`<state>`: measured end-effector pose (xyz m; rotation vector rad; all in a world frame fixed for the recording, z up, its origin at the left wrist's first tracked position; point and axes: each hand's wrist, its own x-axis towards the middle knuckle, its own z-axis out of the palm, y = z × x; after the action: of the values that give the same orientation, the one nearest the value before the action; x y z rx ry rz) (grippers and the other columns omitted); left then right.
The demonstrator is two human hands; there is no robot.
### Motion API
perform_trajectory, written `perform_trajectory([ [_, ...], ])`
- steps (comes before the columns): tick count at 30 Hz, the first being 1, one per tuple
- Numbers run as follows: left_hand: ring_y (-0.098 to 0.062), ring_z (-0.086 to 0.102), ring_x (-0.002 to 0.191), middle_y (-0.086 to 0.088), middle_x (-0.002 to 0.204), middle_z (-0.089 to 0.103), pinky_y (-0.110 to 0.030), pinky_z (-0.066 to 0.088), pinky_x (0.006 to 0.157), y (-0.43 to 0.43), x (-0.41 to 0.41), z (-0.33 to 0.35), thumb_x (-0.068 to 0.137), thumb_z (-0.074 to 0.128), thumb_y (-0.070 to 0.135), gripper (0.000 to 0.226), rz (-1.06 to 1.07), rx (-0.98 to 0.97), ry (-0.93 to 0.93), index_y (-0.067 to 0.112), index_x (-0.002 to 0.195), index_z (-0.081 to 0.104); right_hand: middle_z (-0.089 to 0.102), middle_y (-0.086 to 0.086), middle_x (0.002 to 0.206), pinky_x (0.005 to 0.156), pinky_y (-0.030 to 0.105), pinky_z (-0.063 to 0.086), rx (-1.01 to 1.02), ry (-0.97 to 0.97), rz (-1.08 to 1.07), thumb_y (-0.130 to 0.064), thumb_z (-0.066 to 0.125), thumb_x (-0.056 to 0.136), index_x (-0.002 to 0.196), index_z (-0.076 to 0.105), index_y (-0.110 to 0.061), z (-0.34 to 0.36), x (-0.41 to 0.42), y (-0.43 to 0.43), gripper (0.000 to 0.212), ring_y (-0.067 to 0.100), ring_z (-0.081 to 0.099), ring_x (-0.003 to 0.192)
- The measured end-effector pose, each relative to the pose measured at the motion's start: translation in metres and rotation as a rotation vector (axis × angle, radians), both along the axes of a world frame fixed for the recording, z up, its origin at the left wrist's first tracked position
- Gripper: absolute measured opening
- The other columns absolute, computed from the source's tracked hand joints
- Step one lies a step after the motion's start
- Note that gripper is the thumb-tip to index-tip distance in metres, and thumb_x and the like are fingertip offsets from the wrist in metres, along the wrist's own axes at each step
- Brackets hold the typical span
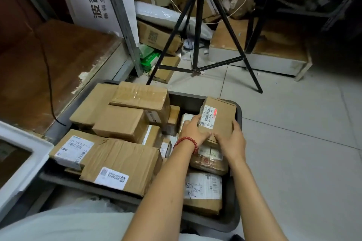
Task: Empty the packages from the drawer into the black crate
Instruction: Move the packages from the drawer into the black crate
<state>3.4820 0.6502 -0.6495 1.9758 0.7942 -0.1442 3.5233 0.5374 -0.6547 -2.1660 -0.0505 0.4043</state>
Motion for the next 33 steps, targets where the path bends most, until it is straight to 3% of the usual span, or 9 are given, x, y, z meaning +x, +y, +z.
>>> perform_trajectory([
  [4, -0.023, 0.050, 0.124, -0.002, 0.138, 0.052, -0.037, 0.043, 0.102, 0.006, 0.001, -0.012, 0.085, 0.069, 0.033, 0.066, -0.032, 0.028, 0.007, 0.029, 0.143, 0.036, 0.038, 0.013, 0.151, 0.115, 0.030, 0.024, -0.051, -0.035, 0.025, -0.008, 0.069, 0.087, 0.148, 0.033, -0.006, -0.005, 0.004, -0.002, 0.071, 0.027, 0.036, 0.139],
  [9, -0.022, 0.053, 0.120, 0.001, 0.136, 0.054, -0.033, 0.046, 0.093, 0.015, 0.004, -0.011, 0.086, 0.065, 0.044, 0.064, -0.122, 0.165, 0.015, 0.030, 0.142, 0.036, 0.025, 0.014, 0.156, 0.111, 0.016, 0.010, -0.130, -0.121, 0.080, -0.012, 0.058, 0.096, 0.147, 0.035, -0.005, -0.011, 0.008, 0.001, 0.057, 0.024, 0.023, 0.145],
  [12, -0.019, 0.052, 0.121, 0.004, 0.136, 0.054, -0.031, 0.045, 0.092, 0.014, 0.002, -0.013, 0.084, 0.066, 0.045, 0.068, -0.144, 0.208, 0.014, 0.030, 0.142, 0.034, 0.022, 0.015, 0.157, 0.117, 0.032, 0.016, -0.193, -0.142, 0.054, -0.014, 0.051, 0.098, 0.149, 0.033, -0.008, -0.011, 0.006, 0.010, 0.054, 0.027, 0.017, 0.145],
  [14, -0.020, 0.052, 0.122, 0.004, 0.137, 0.054, -0.031, 0.045, 0.092, 0.013, 0.000, -0.014, 0.084, 0.066, 0.046, 0.070, -0.184, 0.236, 0.027, 0.031, 0.143, 0.032, 0.022, 0.013, 0.157, 0.112, 0.043, 0.020, -0.360, -0.177, 0.056, -0.020, 0.048, 0.099, 0.150, 0.032, -0.015, -0.010, 0.005, 0.014, 0.053, 0.029, 0.018, 0.143],
  [18, -0.025, 0.050, 0.126, -0.001, 0.140, 0.052, -0.042, 0.043, 0.102, 0.013, -0.003, -0.010, 0.088, 0.058, 0.050, 0.071, -0.294, 0.222, 0.075, 0.034, 0.148, 0.024, 0.019, 0.011, 0.159, 0.108, 0.044, 0.022, -0.479, -0.147, 0.113, -0.027, 0.043, 0.100, 0.152, 0.027, -0.021, -0.004, 0.008, 0.010, 0.054, 0.032, 0.022, 0.140],
  [22, -0.029, 0.030, 0.138, -0.002, 0.149, 0.039, -0.055, 0.021, 0.110, 0.017, -0.007, 0.005, 0.087, 0.048, 0.062, 0.075, -0.498, 0.567, 0.249, 0.038, 0.150, 0.015, 0.021, 0.011, 0.159, 0.112, 0.047, 0.022, -0.416, -0.146, 0.145, -0.028, 0.044, 0.100, 0.149, 0.036, -0.018, 0.002, 0.002, 0.006, 0.051, 0.033, 0.022, 0.142],
  [25, -0.025, 0.027, 0.139, 0.000, 0.150, 0.037, -0.051, 0.019, 0.109, 0.028, -0.019, 0.023, 0.089, 0.043, 0.062, 0.066, -0.401, 0.795, 0.200, 0.034, 0.147, 0.029, 0.032, 0.009, 0.156, 0.113, 0.046, 0.022, -0.327, -0.270, 0.188, -0.028, 0.044, 0.101, 0.143, 0.045, -0.016, 0.009, -0.007, 0.012, 0.044, 0.030, 0.026, 0.142],
  [33, -0.024, 0.044, 0.121, -0.001, 0.130, 0.054, -0.042, 0.032, 0.096, 0.059, -0.109, 0.052, 0.088, 0.048, 0.047, 0.046, 0.023, 0.886, 0.174, 0.026, 0.129, 0.050, 0.046, 0.003, 0.146, 0.111, 0.044, 0.027, -0.163, -0.439, 0.528, -0.029, 0.047, 0.100, 0.140, 0.049, -0.020, 0.030, -0.057, 0.068, 0.041, 0.022, 0.036, 0.136],
])
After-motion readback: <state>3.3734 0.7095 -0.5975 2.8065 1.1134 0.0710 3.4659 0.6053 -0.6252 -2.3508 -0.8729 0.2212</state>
